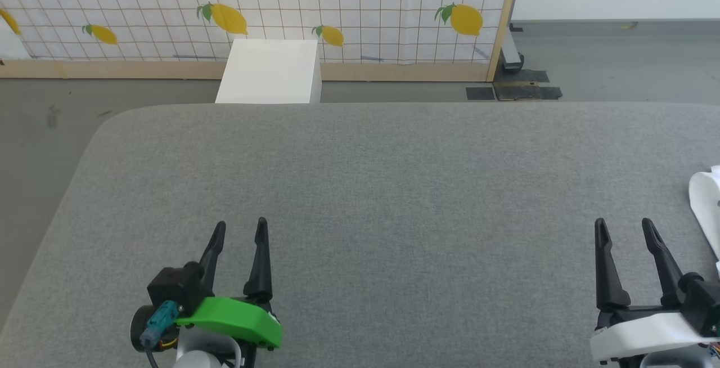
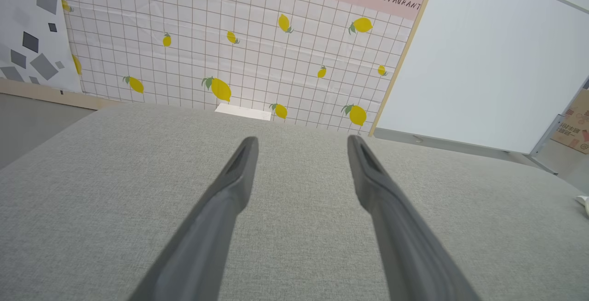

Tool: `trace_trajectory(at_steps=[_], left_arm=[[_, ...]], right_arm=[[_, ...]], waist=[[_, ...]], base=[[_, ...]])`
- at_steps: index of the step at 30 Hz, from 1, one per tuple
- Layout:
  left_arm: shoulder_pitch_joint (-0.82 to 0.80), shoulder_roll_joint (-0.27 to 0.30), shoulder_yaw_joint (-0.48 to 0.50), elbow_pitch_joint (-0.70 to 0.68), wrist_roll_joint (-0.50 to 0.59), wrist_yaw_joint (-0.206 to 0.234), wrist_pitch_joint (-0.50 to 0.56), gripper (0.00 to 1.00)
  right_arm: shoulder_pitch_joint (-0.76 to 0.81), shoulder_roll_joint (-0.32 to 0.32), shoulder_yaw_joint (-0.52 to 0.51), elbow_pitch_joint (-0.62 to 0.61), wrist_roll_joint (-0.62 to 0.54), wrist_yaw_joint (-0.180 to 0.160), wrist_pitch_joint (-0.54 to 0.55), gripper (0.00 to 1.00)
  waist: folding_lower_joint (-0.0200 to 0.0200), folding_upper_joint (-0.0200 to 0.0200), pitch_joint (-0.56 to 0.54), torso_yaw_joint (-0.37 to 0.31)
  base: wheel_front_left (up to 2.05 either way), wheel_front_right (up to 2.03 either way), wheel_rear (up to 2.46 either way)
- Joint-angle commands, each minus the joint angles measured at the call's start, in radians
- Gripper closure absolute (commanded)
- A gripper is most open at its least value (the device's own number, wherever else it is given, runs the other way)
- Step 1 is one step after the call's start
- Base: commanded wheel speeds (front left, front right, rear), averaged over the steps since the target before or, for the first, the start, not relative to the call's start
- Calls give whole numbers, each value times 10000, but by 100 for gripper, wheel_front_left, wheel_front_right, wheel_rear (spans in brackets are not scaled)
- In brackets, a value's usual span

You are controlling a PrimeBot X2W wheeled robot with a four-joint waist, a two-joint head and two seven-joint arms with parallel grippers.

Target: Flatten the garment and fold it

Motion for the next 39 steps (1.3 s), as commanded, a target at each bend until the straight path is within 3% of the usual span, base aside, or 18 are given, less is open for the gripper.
trace_trajectory(at_steps=[1,16,17,39], left_arm=[[149,-35,-18,-30,-67,93,-36,0],[103,-35,-89,81,-106,172,-36,0],[38,-4,-88,57,-11,121,0,100],[85,-5,26,-126,281,154,254,100]], right_arm=[[128,34,22,-27,59,-15,26,0],[102,37,145,52,170,-15,39,0],[30,6,125,54,113,0,12,100],[-57,3,227,61,-12,-1,200,100]], waist=[[1,0,0,-6],[1,0,67,39],[1,0,69,39],[1,0,85,-3]], base=[[0,0,0],[0,0,0],[0,0,0],[0,0,0]])
